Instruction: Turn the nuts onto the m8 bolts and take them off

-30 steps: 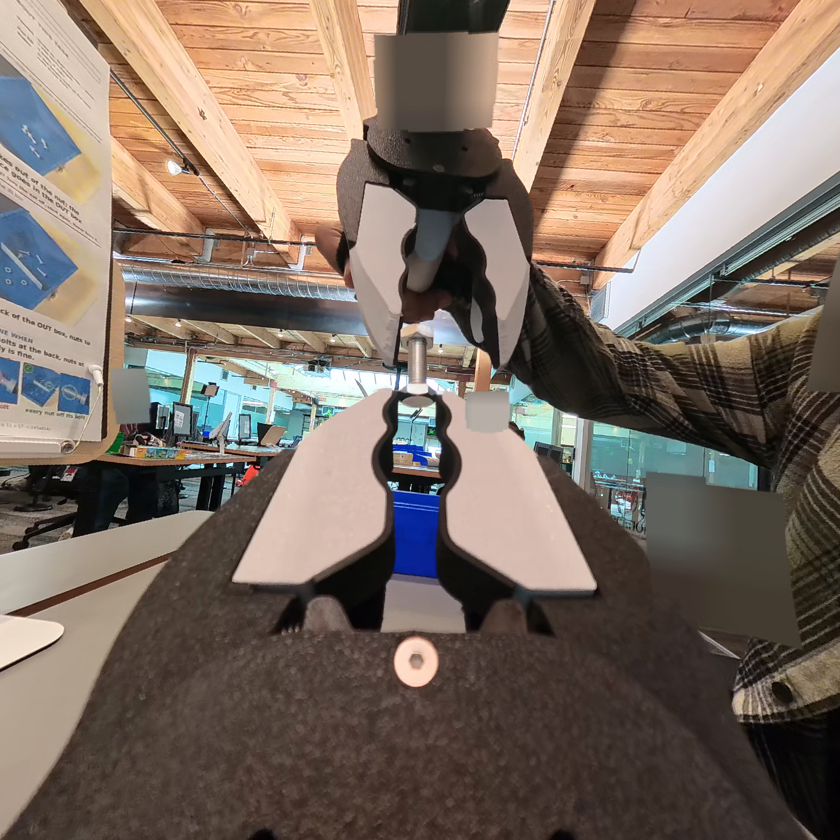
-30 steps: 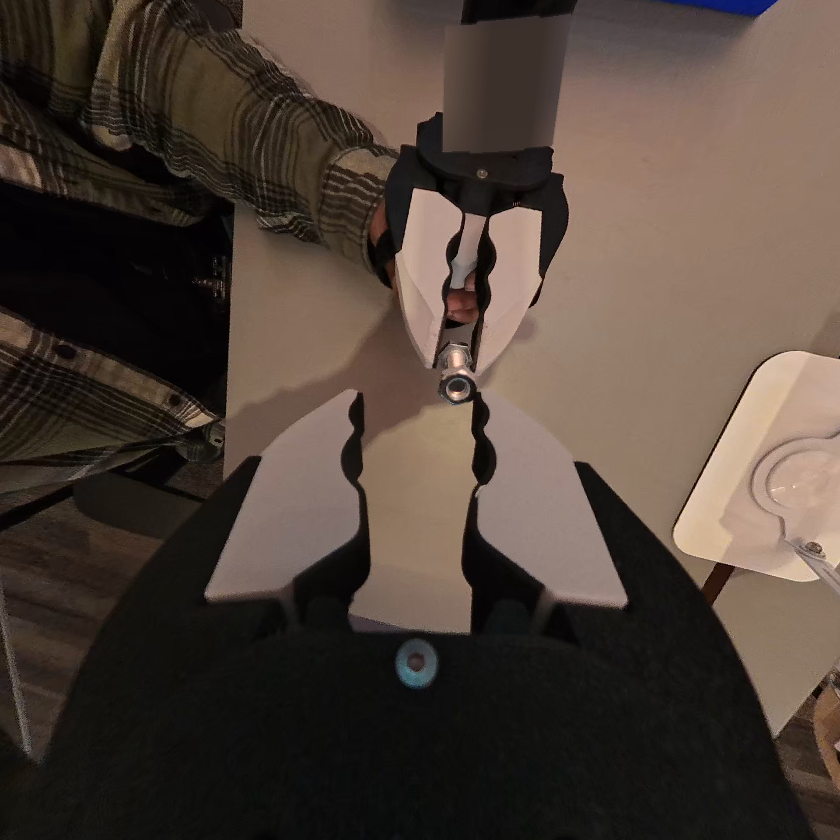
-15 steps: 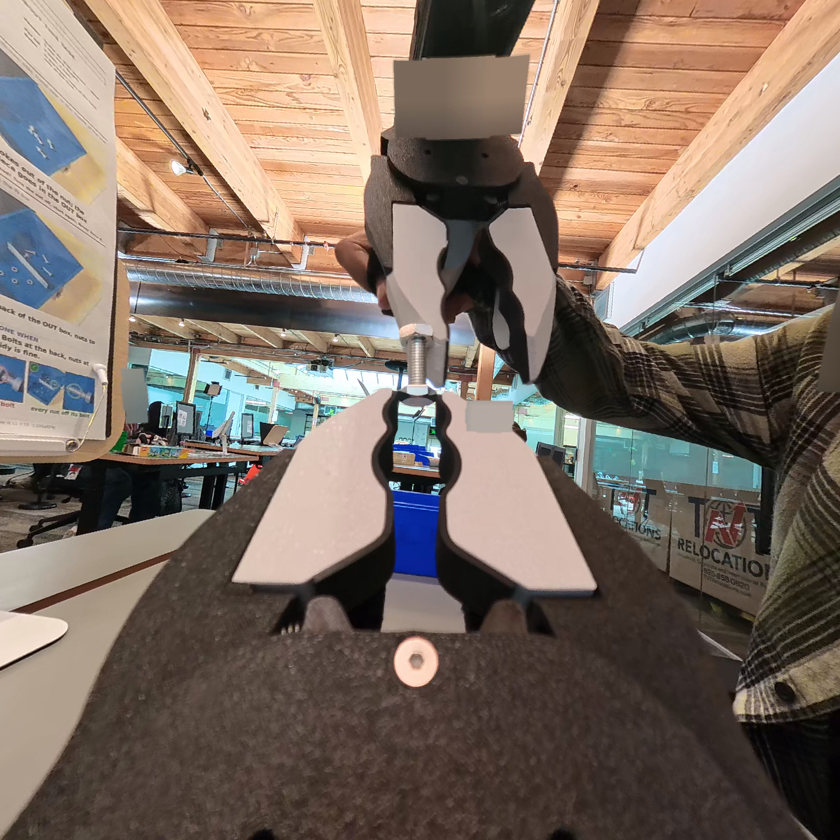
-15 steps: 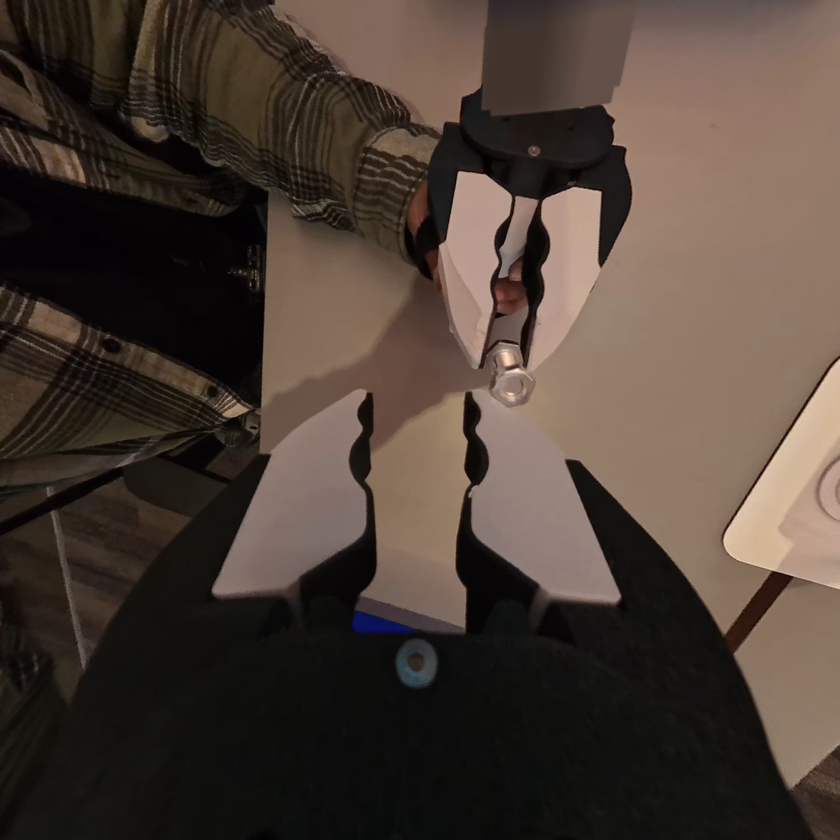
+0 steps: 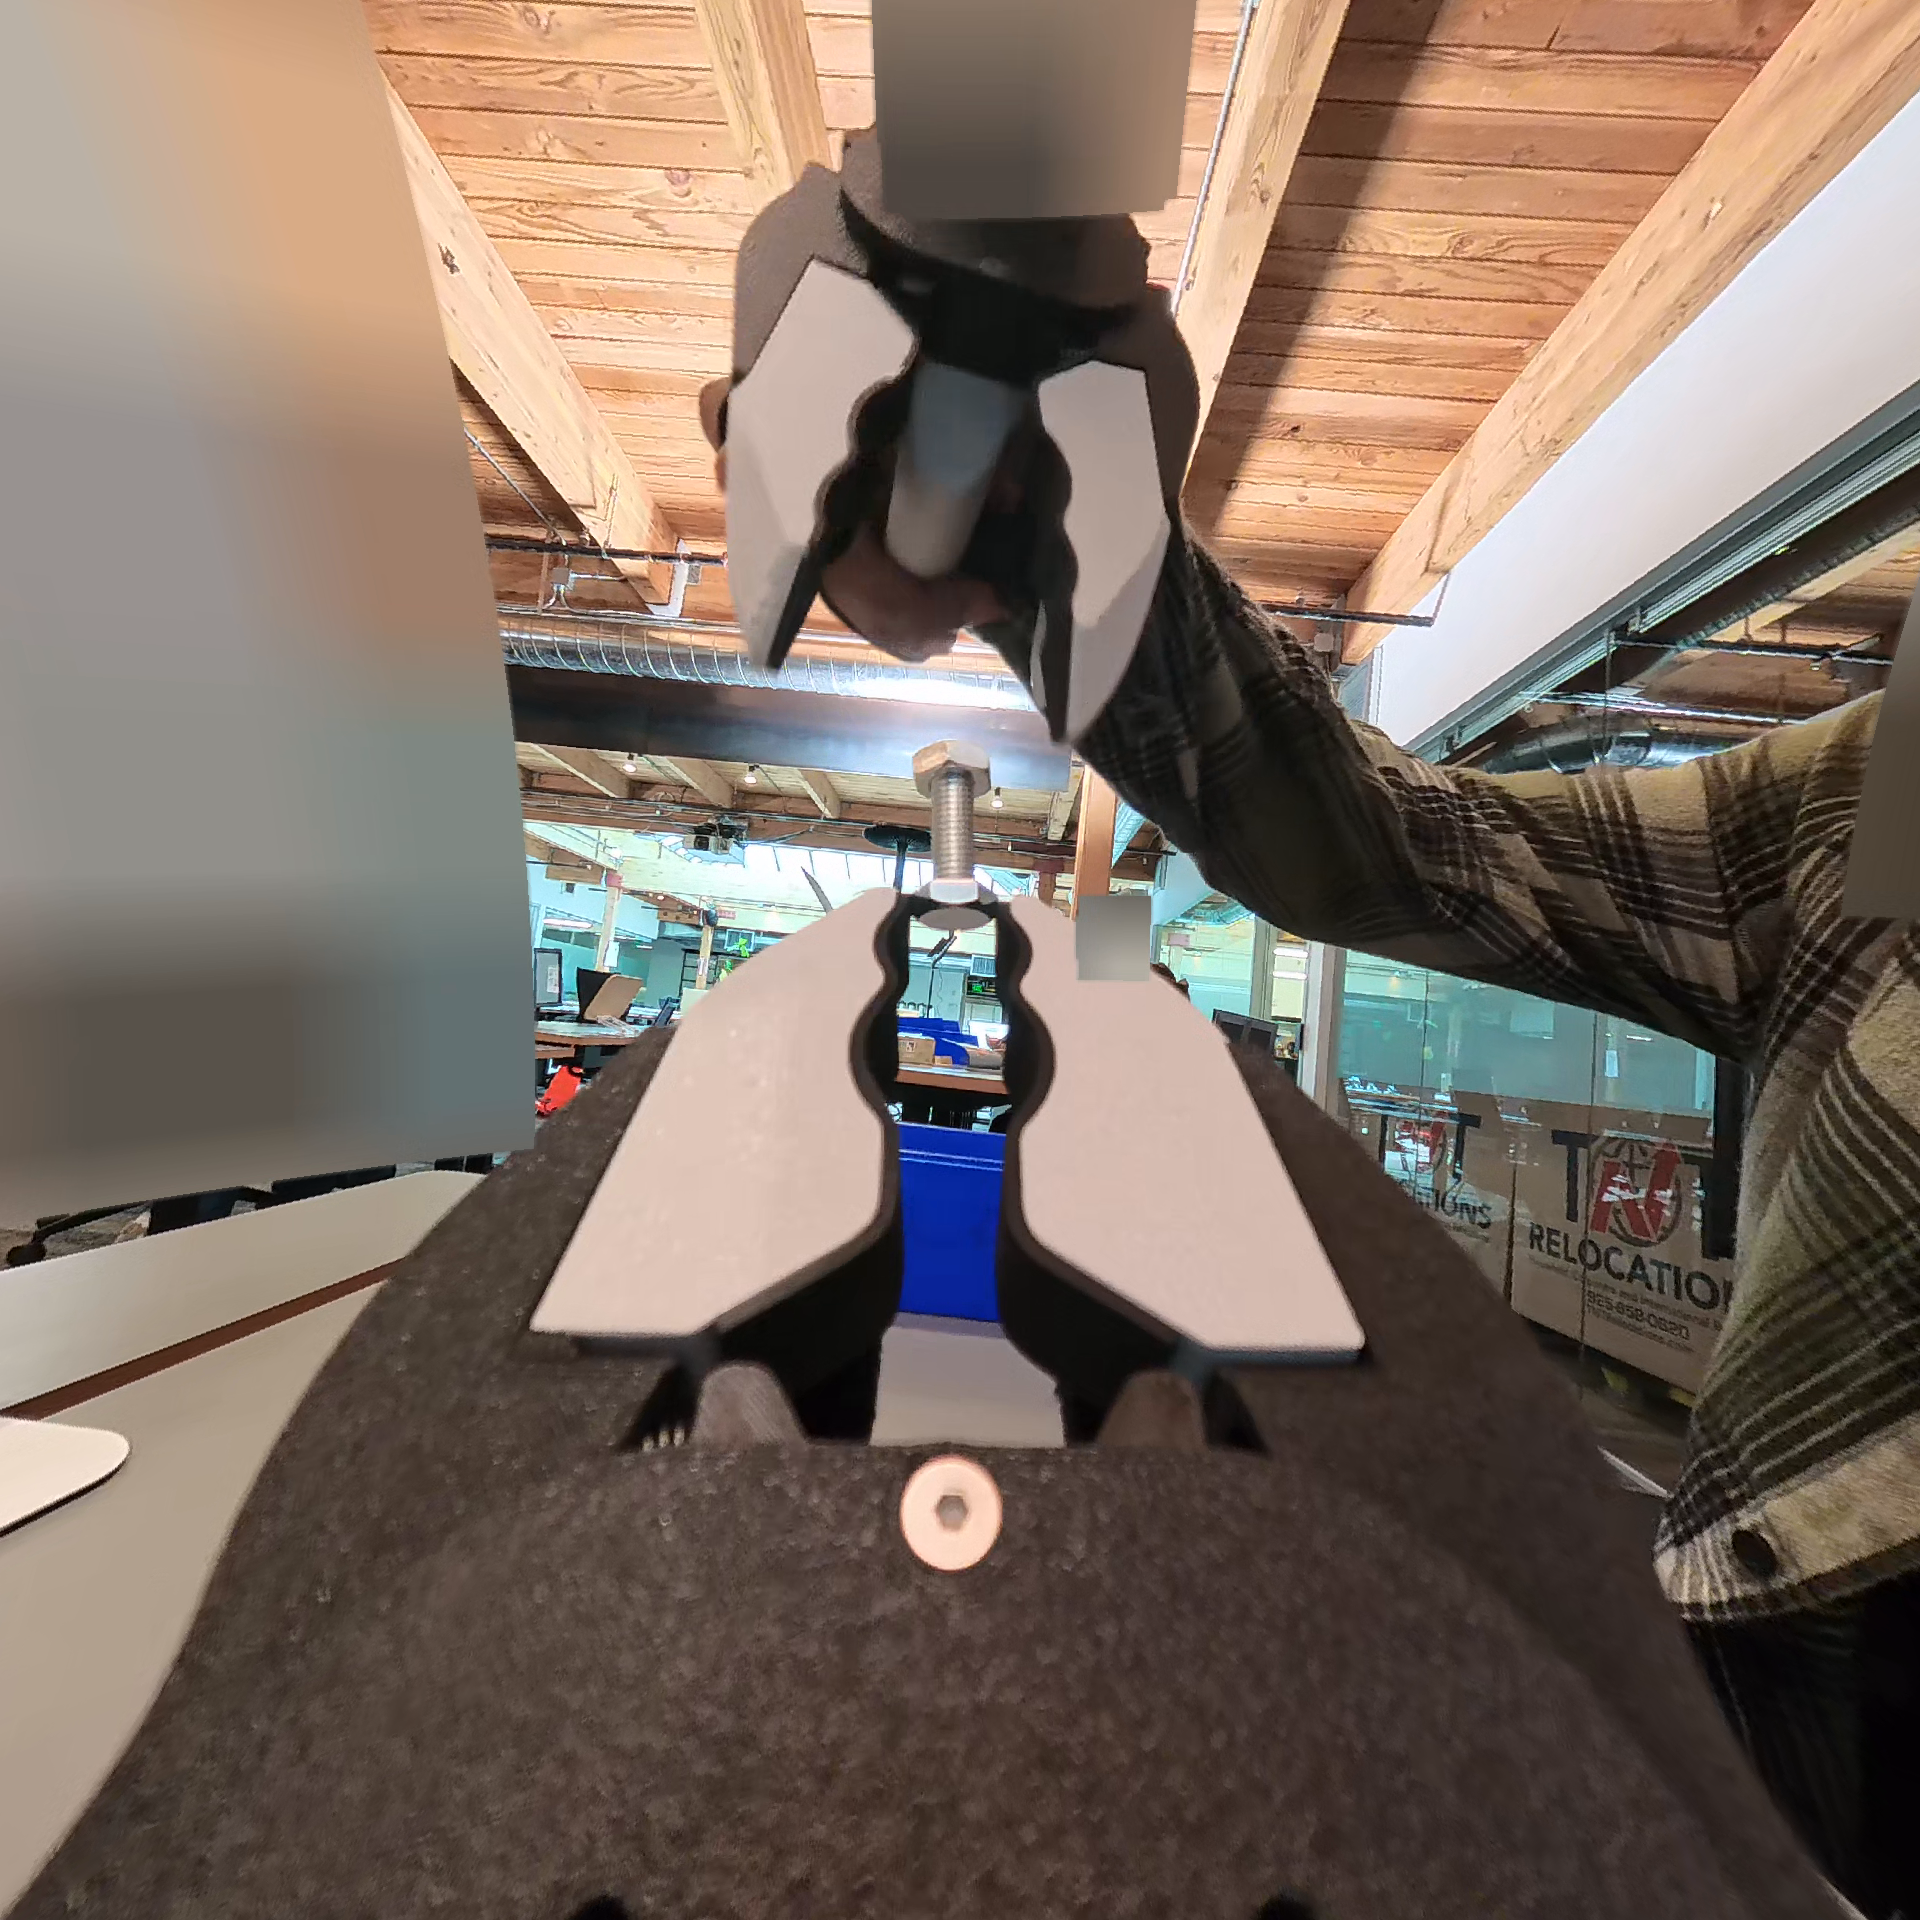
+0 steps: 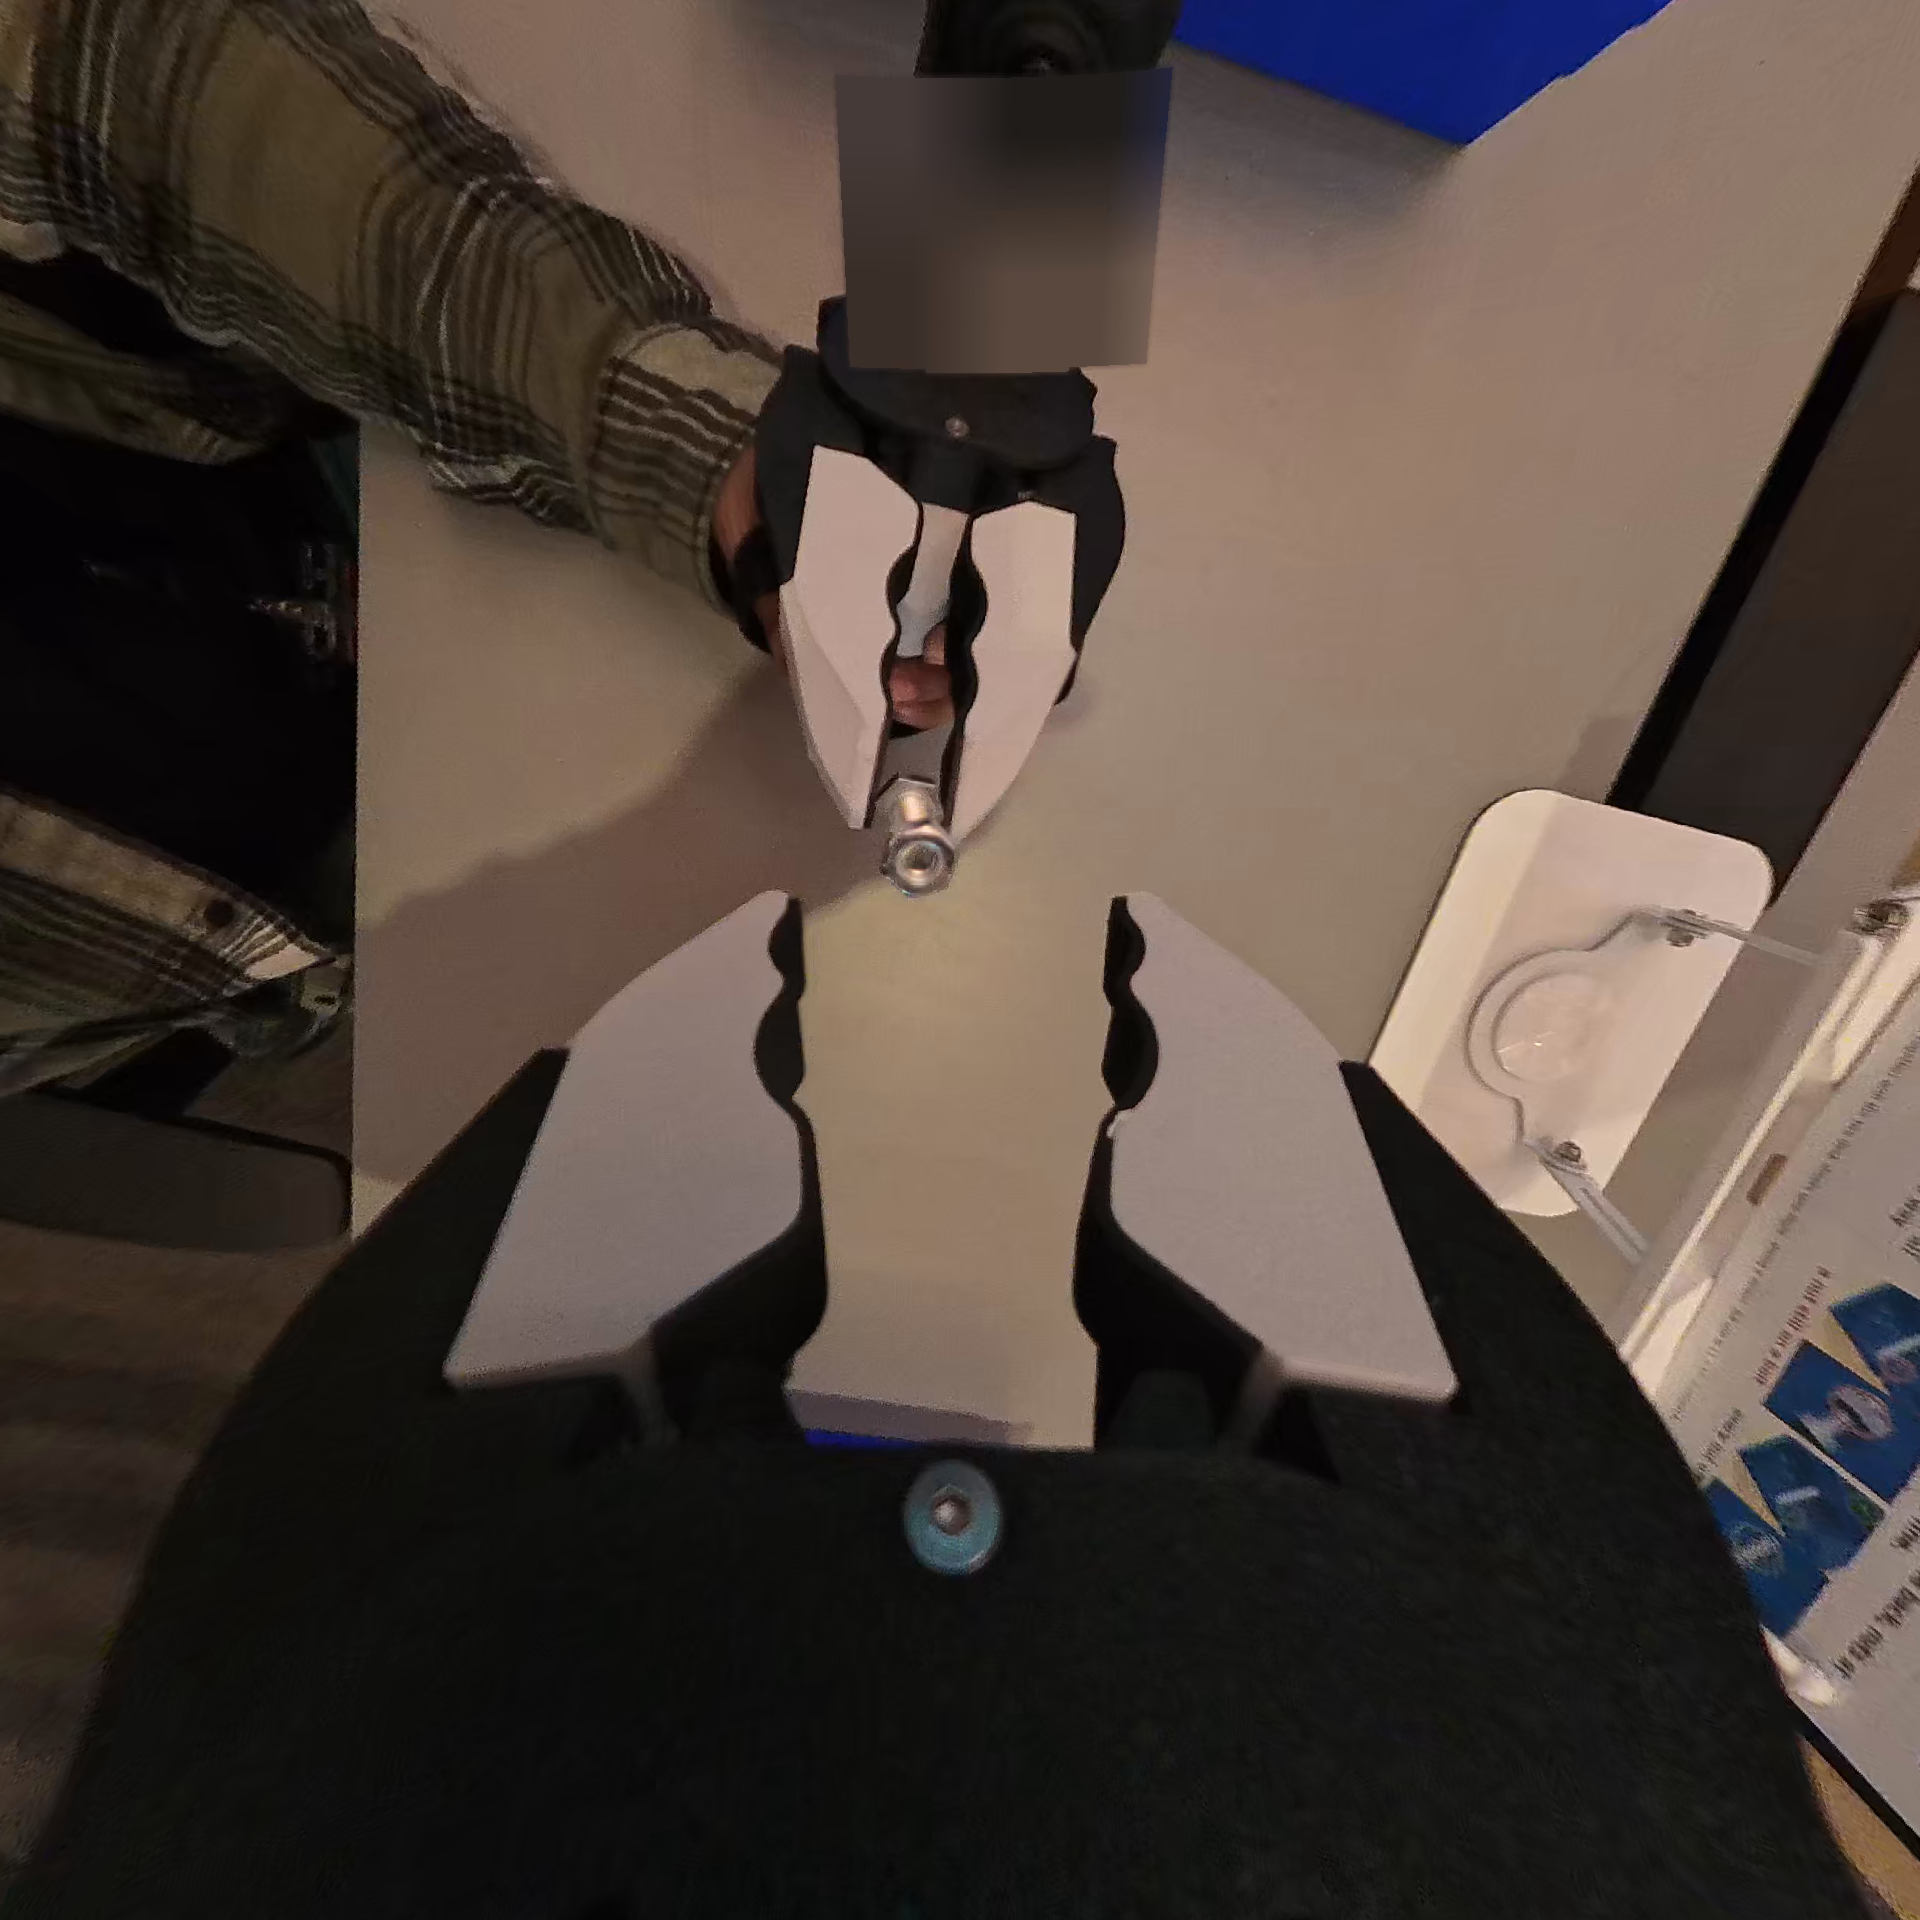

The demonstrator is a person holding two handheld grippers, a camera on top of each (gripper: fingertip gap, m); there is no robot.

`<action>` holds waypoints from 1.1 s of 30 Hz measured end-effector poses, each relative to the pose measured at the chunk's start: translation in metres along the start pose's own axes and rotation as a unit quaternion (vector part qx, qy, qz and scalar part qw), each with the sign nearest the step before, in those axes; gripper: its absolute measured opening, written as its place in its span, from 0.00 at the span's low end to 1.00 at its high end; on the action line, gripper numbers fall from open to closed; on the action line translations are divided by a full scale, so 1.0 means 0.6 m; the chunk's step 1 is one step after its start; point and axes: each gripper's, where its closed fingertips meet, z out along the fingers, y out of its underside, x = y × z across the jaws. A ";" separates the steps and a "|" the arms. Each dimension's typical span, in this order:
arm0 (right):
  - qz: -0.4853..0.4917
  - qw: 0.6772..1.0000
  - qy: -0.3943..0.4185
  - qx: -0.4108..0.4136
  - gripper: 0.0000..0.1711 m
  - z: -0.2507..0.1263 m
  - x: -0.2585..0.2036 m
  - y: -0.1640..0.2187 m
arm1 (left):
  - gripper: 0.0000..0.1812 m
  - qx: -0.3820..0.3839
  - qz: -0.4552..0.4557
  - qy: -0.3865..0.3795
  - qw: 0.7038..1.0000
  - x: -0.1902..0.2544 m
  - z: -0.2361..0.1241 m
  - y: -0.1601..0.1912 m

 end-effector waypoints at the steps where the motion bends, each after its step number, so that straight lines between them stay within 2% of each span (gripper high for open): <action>1: -0.003 1.000 -0.005 -0.008 0.34 0.007 -0.002 0.002 | 0.08 -0.001 0.000 0.000 1.000 0.000 0.000 0.000; 7: -0.025 0.997 -0.058 -0.035 0.36 0.039 -0.033 0.007 | 0.08 0.001 -0.001 0.001 1.000 0.000 0.000 -0.001; 22: 0.000 0.995 -0.079 -0.056 0.35 0.038 -0.052 0.024 | 0.08 0.002 -0.001 -0.003 1.000 -0.002 0.000 -0.002; 33: 0.011 0.991 -0.124 -0.055 0.33 0.041 -0.083 0.022 | 0.08 0.001 -0.001 -0.005 1.000 -0.003 0.000 -0.001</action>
